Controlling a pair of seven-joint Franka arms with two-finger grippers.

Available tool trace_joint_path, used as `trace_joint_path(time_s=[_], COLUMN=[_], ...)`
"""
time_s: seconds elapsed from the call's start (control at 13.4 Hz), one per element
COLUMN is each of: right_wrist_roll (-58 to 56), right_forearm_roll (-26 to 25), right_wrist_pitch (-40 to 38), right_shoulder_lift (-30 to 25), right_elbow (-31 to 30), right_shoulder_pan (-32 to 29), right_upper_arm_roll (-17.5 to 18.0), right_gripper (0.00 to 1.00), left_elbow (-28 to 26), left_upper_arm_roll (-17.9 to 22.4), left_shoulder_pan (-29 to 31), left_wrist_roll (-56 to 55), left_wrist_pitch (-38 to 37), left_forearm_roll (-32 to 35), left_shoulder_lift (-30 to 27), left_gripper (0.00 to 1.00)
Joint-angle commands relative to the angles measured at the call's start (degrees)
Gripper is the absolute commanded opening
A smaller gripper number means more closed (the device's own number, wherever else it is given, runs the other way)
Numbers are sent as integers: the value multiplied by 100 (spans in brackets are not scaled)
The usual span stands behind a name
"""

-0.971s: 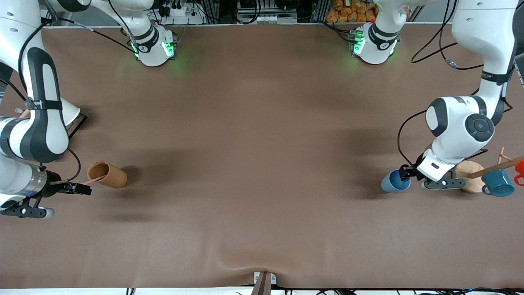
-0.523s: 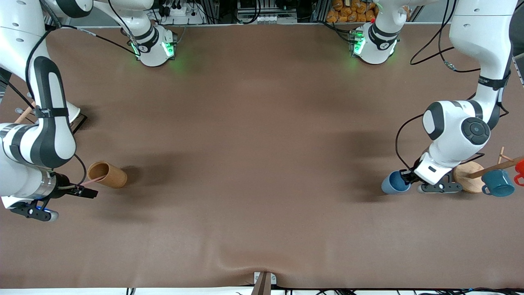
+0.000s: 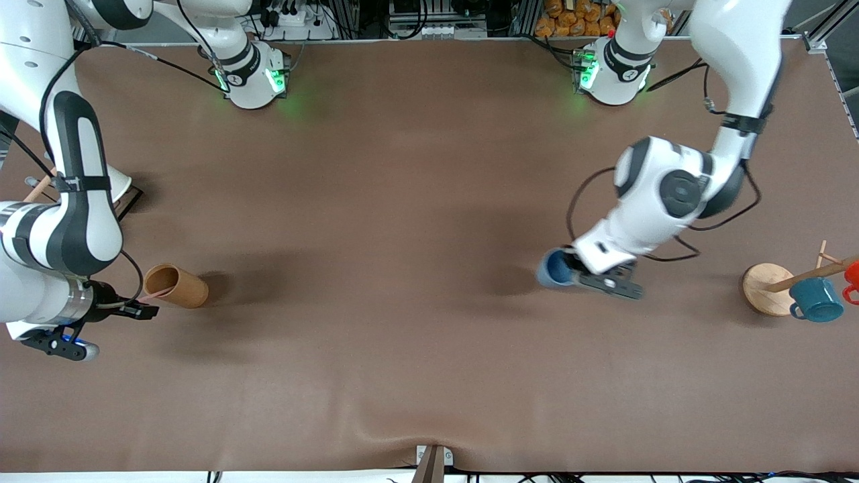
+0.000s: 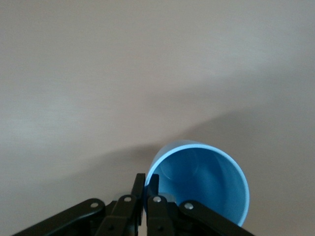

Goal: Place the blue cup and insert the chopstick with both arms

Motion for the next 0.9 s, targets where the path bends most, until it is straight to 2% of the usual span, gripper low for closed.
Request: trace_joint_path(time_s=[0.0,0.15,0.37,0.52,0.82], right_wrist_roll=[85,85,85,76,67], right_forearm_roll=[72,72,72,72,72], right_wrist_pitch=[-121,-130,-209,-209,-262], right_shoulder_lift=[-28,-28,-37,-37,-46], right_elbow=[71,71,71,71,71], right_shoulder_pan=[-49,-40,-40,-49,-49], right_upper_arm_roll=[36,36,36,36,36], right_gripper=[50,50,46,39,37], left_elbow=[375,499,604,806,965], left_upper_arm_roll=[36,79,80,71,88], left_shoulder_pan=[-764,-1571,-2372,-2673,-3112], left_wrist_roll=[-824,-1465,-2652,-3399,-4042], left_wrist_pitch=[-195,-195,-168,-160,252], left_forearm_roll=[-4,74,627,1066,1559], left_shoulder_lift=[165,305,542,797,1438], left_gripper=[0,0,0,0,0])
